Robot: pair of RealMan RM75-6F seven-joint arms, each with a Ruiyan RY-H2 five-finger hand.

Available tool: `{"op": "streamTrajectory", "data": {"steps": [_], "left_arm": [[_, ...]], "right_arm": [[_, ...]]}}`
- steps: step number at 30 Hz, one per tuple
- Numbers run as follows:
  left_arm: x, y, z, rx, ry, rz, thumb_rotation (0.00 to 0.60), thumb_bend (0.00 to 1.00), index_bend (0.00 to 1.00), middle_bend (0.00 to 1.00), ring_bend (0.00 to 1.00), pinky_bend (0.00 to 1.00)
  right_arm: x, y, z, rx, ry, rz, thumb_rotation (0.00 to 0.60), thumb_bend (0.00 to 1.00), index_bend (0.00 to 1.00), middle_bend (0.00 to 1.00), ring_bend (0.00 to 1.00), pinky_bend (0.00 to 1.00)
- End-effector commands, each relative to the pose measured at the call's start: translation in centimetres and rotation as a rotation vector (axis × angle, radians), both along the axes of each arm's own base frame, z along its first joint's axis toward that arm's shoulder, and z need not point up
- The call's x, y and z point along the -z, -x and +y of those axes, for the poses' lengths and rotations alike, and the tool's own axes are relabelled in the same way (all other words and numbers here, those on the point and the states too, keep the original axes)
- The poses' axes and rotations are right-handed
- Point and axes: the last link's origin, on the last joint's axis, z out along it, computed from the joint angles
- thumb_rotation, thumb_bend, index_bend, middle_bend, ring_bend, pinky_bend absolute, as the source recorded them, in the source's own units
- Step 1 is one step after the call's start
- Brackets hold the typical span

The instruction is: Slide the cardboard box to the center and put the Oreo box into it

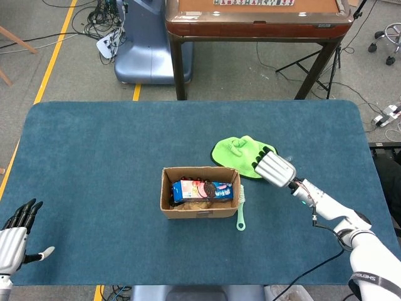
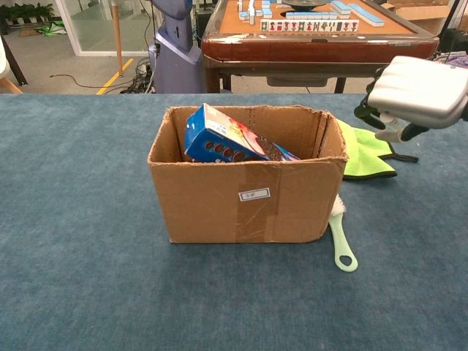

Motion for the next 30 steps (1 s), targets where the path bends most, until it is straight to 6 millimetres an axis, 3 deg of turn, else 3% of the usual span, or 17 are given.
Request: {"op": "streamTrajectory", "data": {"steps": [1,15,22,30], "left_arm": [[0.0,0.0,0.0,0.000,0.000,-0.001,0.600,0.02,0.01,0.02,0.02,0.16],[-0.1,-0.1,0.0,0.006,-0.004,-0.004,0.600,0.02,0.01,0.02,0.02,0.16],[-0.1,0.0,0.0,0.006,-0.003,-0.005,0.600,0.02,0.01,0.02,0.02,0.16],[-0.1,0.0,0.0,0.005,-0.002,-0.004,0.600,0.02,0.01,0.02,0.02,0.16]], "right_arm": [[-1.6,-1.4,-0.4,-0.037,0.044,-0.038,0.600,0.30,0.70,0.73,0.61,0.56],[-4.5,-10.3,0.4,-0.188,0.103,-0.193,0.600,0.30,0.70,0.74,0.61,0.57],[-4.6,-14.6,2.1,-0.150,0.030,-0.375,0.600,0.30,0.70,0.74,0.62,0.58],[-4.4,-18.1,3.4,-0.186,-0.005,-0.424,0.600,0.30,0.70,0.74,0.62,0.58]]}}
